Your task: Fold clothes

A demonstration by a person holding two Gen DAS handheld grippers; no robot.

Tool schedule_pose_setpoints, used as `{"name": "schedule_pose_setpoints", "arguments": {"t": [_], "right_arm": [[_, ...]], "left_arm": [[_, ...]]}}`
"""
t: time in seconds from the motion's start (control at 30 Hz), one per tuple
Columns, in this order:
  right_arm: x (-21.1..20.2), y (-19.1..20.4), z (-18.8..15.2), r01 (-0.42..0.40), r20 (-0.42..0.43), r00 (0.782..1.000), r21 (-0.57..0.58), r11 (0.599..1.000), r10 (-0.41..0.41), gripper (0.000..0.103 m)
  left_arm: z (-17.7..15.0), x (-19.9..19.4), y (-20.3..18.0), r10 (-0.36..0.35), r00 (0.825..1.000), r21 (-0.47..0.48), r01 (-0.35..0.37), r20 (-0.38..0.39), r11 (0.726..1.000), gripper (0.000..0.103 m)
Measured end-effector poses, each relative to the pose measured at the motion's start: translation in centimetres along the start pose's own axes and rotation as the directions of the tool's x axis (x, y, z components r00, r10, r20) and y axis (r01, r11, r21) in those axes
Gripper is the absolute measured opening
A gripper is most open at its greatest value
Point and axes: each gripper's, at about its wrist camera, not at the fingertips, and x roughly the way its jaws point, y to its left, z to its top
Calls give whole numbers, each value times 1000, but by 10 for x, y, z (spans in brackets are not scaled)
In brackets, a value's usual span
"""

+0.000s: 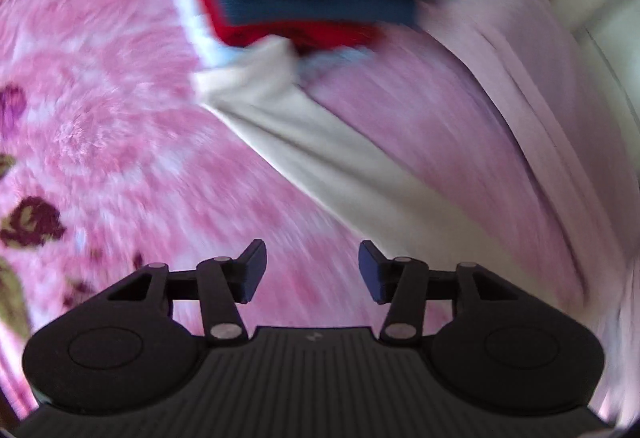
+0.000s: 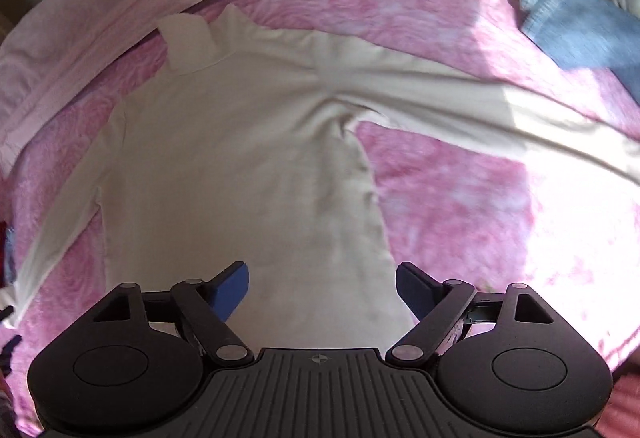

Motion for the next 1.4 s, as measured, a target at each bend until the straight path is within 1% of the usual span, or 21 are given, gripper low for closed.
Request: {"name": "schedule_pose_setpoints", "arguments": {"t": [0.13,0.33,0.4,0.47,0.5,0.57,0.6,0.63,0.67,0.7,0.77,0.83,0.9,0.97,1.0,1.03,1.1,1.13,1.2,1.3,1.4], "right_arm": [[30,16,1,45,0,999,-49,998,-45,84],[68,25,2,68,-20,997,-74,995,-70,84],[79,27,1,72,-31,997,-81,994,-75,84],[86,28,0,63,-36,997,-86,994,-66,84],[88,29,0,57,-35,998,-89,994,-61,84],[90,28,0,58,-26,998,-97,994,-61,84],[90,27,0,67,-17,997,-97,993,-69,84],[90,23,1,83,-7,996,-88,993,-84,80],[89,18,2,90,-2,996,-69,993,-91,69],[89,12,4,98,3,995,-51,994,-98,66],[87,-4,7,90,-2,996,5,996,-90,61],[84,-20,10,73,-5,997,66,995,-73,58],[77,-32,15,62,10,998,105,993,-63,58],[69,-41,19,53,43,997,133,990,-59,58],[65,-46,22,48,60,997,148,988,-57,58],[61,-50,24,43,80,995,164,986,-57,58],[55,-61,26,32,121,991,200,979,-57,59],[55,-67,28,21,132,990,219,975,-51,59],[54,-80,29,-2,139,990,264,964,-36,59],[60,-94,30,-71,144,989,315,946,27,59],[70,-100,32,-210,165,973,341,916,162,59]], "left_arm": [[27,25,36,-48,997,-155,57,65,986,39],[40,55,58,-90,989,-244,116,115,963,37],[40,58,57,-90,987,-230,120,137,966,33],[40,60,53,-71,986,-208,101,148,973,17],[40,61,52,-73,987,-206,103,146,973,2],[37,57,46,-73,985,-199,104,159,974,1],[34,52,37,-92,981,-163,121,173,979,1],[31,47,26,-115,976,-122,139,185,983,1],[26,40,9,-162,970,-51,173,182,983,1],[18,32,-10,-218,960,18,218,174,976,1],[-6,13,-57,-358,925,154,338,129,928,1],[-39,-8,-107,-497,866,263,467,57,844,1],[-88,-29,-158,-621,781,363,597,-59,716,1],[-141,-48,-203,-707,676,417,715,-208,561,1],[-170,-53,-219,-716,632,413,760,-294,501,3],[-197,-53,-231,-704,606,400,788,-369,468,6],[-245,-46,-245,-628,599,414,799,-496,436,13],[-267,-43,-248,-573,616,447,787,-541,424,12],[-292,-39,-243,-485,665,536,746,-568,395,12],[-288,-27,-219,-398,737,615,676,-547,406,12],[-267,-16,-198,-334,811,686,585,-480,433,12]]}}
